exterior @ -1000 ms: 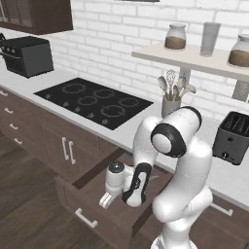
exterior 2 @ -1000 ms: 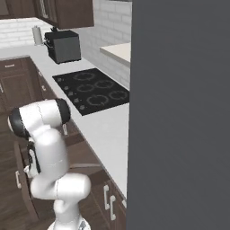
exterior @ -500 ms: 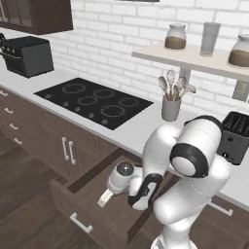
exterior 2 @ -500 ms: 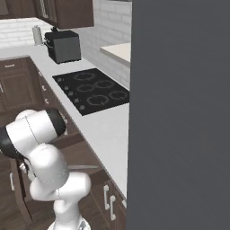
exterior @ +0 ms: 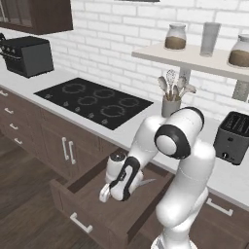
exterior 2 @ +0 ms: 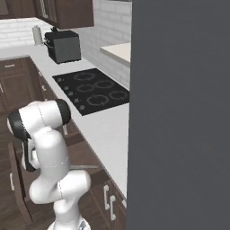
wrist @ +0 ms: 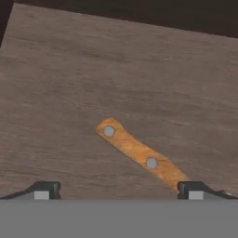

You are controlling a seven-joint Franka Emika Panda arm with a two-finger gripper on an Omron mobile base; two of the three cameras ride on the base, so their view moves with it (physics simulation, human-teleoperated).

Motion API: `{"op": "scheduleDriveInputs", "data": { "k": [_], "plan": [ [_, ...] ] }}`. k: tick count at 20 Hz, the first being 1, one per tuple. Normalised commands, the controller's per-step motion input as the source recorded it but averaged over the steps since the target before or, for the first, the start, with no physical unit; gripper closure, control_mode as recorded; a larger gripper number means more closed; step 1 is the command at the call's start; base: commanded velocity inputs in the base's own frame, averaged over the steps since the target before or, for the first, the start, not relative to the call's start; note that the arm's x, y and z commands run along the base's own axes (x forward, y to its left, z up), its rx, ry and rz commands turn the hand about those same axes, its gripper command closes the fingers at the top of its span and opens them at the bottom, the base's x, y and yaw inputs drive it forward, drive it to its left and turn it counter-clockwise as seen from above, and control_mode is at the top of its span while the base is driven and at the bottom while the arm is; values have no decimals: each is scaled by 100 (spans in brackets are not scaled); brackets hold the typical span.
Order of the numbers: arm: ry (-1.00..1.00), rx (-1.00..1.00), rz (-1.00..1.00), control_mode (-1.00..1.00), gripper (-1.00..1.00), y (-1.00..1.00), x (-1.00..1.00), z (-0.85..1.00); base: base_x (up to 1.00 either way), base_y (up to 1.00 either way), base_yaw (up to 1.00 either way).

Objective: Pick up the knife from the drawer and place it on the cutting board. Then place the meat from the plate to the cutting board.

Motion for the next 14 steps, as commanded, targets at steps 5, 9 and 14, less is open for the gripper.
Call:
{"op": "scheduleDriveInputs", "data": {
  "k": [5, 9, 14],
  "plan": [
    [15, -19, 10, -100, -100, 0, -42, -1, 0, 0, 0],
    [0, -9, 13, -100, -100, 0, 24, -3, 0, 0, 0],
    [2, -8, 16, -100, -100, 11, 46, -31, 0, 0, 0]
  ]
}}
